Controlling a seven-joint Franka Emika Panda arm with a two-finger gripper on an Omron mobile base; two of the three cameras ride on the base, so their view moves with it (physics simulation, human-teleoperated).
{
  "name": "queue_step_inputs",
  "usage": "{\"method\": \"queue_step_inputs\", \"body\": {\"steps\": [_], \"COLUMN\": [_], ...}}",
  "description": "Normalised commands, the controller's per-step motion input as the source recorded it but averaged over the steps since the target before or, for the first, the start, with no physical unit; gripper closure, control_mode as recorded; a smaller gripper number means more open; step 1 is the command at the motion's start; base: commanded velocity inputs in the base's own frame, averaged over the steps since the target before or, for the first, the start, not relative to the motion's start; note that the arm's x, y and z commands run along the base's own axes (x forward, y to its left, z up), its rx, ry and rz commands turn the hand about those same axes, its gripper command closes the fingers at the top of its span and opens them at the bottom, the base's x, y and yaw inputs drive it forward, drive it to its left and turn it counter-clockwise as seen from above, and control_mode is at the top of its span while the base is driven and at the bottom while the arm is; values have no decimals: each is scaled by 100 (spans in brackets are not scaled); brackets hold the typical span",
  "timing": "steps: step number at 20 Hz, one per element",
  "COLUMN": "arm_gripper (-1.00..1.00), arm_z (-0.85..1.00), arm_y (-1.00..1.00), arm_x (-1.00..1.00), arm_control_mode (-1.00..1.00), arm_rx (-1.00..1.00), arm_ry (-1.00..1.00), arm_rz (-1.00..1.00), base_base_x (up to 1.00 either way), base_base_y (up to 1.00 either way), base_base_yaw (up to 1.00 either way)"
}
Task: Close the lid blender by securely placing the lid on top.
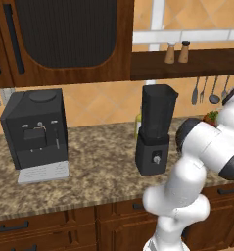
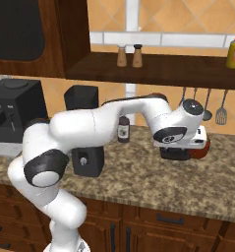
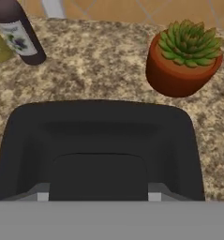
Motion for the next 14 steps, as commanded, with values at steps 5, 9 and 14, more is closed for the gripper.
{"method": "queue_step_inputs", "body": {"steps": [5,9,14], "arm_gripper": [100,100,100], "arm_z": [83,69,84], "arm_y": [100,100,100], "arm_x": [-18,-40,-22], "arm_control_mode": [-100,-100,-100], "arm_rx": [0,1,2], "arm_ry": [0,0,0], "arm_rz": [2,2,0], "base_base_x": [0,0,0], "base_base_y": [0,0,0], "base_base_yaw": [0,0,0]}}
